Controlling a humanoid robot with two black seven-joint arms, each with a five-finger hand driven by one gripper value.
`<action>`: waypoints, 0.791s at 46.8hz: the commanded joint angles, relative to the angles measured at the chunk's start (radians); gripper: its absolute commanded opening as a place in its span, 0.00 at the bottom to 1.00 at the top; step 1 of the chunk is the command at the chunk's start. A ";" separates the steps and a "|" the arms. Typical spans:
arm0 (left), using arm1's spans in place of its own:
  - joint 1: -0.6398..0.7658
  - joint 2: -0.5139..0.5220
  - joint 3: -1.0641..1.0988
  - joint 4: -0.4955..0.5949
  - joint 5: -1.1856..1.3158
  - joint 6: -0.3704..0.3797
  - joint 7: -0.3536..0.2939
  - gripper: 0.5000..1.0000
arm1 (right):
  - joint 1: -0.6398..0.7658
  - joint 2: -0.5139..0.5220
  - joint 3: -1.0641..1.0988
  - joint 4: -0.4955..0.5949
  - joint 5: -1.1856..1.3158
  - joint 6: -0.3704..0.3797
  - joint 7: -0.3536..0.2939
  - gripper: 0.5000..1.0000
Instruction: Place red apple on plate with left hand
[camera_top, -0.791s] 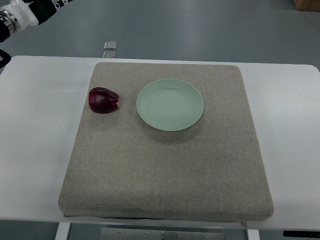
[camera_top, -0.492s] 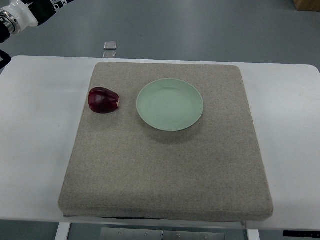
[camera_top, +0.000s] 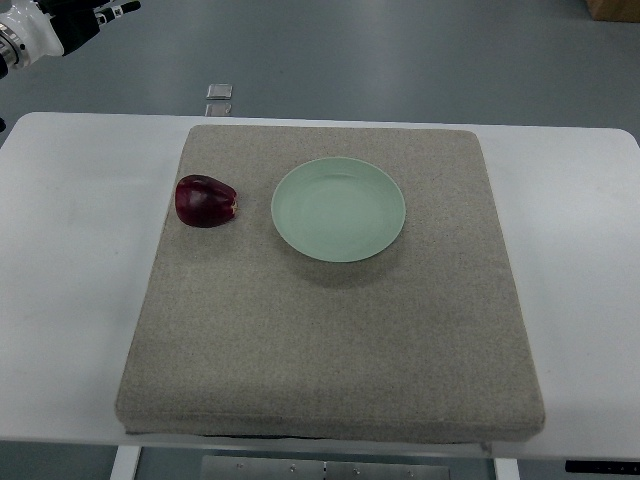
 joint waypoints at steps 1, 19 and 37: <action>0.002 0.018 -0.001 -0.013 0.126 0.000 -0.053 1.00 | 0.000 0.000 0.000 0.000 0.000 0.000 0.000 0.86; 0.025 0.224 -0.001 -0.312 0.675 0.003 -0.077 0.99 | 0.000 0.000 0.000 0.000 0.000 0.000 0.000 0.86; 0.178 0.322 -0.001 -0.619 1.087 0.217 -0.094 0.99 | 0.000 0.000 0.000 0.000 0.000 0.000 0.000 0.86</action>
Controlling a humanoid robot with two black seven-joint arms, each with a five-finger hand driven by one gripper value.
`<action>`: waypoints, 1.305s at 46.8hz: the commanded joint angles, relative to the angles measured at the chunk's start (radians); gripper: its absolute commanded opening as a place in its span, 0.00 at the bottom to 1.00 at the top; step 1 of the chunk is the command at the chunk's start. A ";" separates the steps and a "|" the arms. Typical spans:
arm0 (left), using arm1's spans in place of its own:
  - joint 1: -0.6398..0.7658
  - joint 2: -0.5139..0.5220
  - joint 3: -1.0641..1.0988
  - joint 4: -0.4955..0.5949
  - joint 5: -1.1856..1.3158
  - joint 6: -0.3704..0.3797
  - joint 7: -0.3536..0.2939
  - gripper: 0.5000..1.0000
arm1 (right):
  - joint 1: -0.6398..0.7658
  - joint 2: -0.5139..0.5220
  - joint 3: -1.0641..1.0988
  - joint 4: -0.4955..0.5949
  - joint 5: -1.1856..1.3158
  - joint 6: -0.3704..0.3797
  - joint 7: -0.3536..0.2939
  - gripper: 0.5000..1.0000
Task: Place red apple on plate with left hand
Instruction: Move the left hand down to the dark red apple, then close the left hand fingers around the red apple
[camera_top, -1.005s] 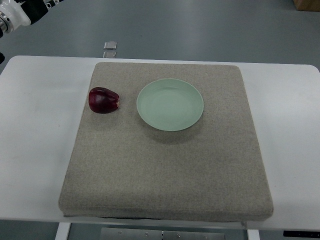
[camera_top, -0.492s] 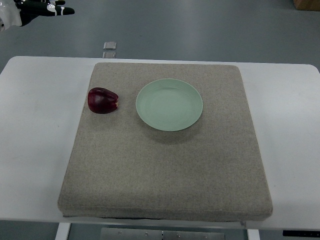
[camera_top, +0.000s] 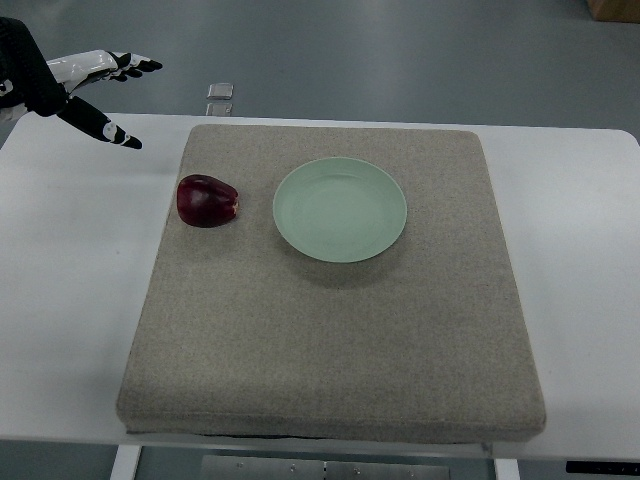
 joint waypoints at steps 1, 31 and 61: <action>0.036 0.017 0.000 -0.062 0.026 0.020 0.000 0.99 | 0.000 0.000 0.000 0.000 0.000 0.000 0.000 0.86; 0.091 -0.121 0.048 -0.068 0.228 0.043 -0.003 0.98 | 0.000 0.000 0.000 0.000 0.000 0.000 0.000 0.86; 0.080 -0.167 0.077 -0.045 0.323 0.042 0.000 0.78 | 0.000 0.000 0.000 0.000 0.000 0.000 0.000 0.86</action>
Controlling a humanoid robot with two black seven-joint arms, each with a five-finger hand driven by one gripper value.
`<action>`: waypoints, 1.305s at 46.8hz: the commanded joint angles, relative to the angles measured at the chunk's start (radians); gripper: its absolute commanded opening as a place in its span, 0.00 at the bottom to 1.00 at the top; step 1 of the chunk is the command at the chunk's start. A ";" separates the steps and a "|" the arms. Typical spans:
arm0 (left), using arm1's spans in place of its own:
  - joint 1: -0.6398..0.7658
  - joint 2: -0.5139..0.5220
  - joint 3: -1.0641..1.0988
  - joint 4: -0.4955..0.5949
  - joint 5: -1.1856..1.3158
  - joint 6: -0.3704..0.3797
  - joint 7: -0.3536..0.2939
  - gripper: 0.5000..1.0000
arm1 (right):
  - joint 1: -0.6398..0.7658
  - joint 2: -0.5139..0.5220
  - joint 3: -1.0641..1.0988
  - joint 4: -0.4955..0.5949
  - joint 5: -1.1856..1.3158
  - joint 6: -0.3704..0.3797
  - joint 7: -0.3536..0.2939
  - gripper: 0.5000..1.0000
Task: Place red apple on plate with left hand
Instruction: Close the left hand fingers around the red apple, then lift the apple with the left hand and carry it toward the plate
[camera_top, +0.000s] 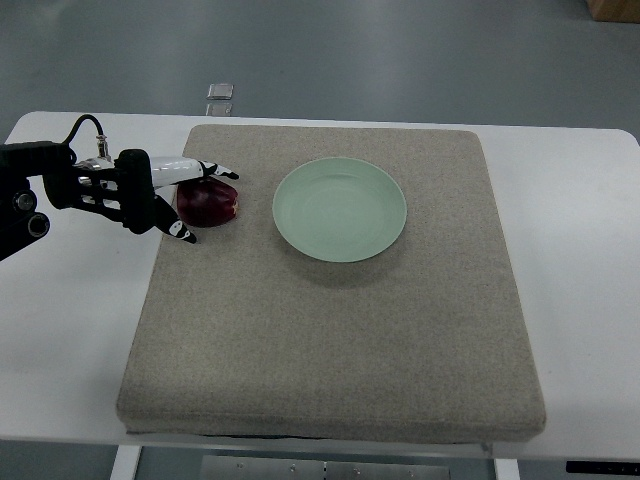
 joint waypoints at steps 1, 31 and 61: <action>-0.005 0.000 0.000 -0.001 0.002 0.000 0.000 0.74 | 0.000 0.000 0.000 0.000 0.000 0.000 0.000 0.86; -0.097 0.011 -0.015 0.015 0.079 -0.034 0.008 0.00 | 0.000 0.000 0.000 0.000 0.000 0.000 0.000 0.86; -0.348 -0.086 -0.021 0.039 -0.076 -0.060 0.012 0.00 | 0.000 0.000 0.000 0.000 0.000 0.000 0.000 0.86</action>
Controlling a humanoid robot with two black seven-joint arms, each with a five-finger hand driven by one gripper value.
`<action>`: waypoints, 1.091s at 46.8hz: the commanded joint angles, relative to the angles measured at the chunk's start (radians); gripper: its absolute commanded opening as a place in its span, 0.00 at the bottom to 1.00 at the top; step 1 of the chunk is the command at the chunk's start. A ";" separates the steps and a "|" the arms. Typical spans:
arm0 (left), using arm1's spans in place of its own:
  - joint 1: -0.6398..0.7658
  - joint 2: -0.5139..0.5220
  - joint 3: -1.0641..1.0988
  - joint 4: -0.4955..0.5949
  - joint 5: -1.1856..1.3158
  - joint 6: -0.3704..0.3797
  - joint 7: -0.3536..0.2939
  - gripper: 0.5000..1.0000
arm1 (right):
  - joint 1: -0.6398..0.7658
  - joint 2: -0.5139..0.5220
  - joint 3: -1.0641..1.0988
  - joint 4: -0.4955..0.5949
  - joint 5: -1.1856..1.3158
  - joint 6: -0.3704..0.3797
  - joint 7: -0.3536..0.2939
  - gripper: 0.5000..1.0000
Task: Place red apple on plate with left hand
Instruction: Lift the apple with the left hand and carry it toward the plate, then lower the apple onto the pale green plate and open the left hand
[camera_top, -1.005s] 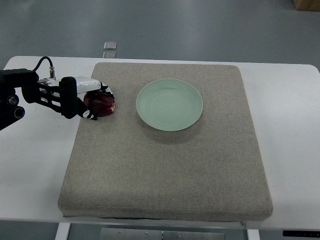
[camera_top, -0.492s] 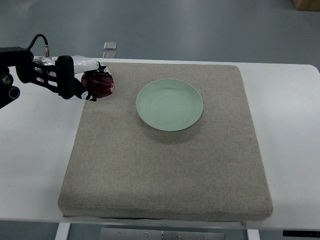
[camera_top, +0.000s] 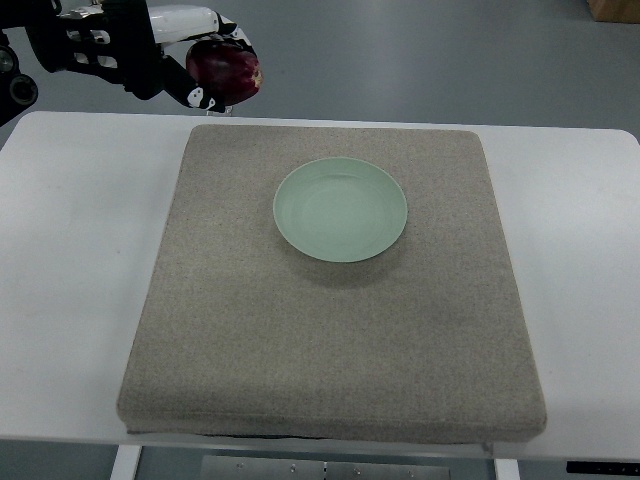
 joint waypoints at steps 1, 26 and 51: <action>-0.009 -0.039 0.000 0.000 0.002 0.000 0.002 0.00 | 0.000 0.000 0.000 0.000 0.000 0.000 0.000 0.86; 0.017 -0.270 0.052 0.077 0.025 0.016 0.005 0.00 | 0.000 0.000 0.000 0.000 0.000 0.000 0.000 0.86; 0.149 -0.357 0.122 0.139 0.046 0.103 0.003 0.00 | 0.000 0.000 0.000 0.000 0.000 0.000 0.000 0.86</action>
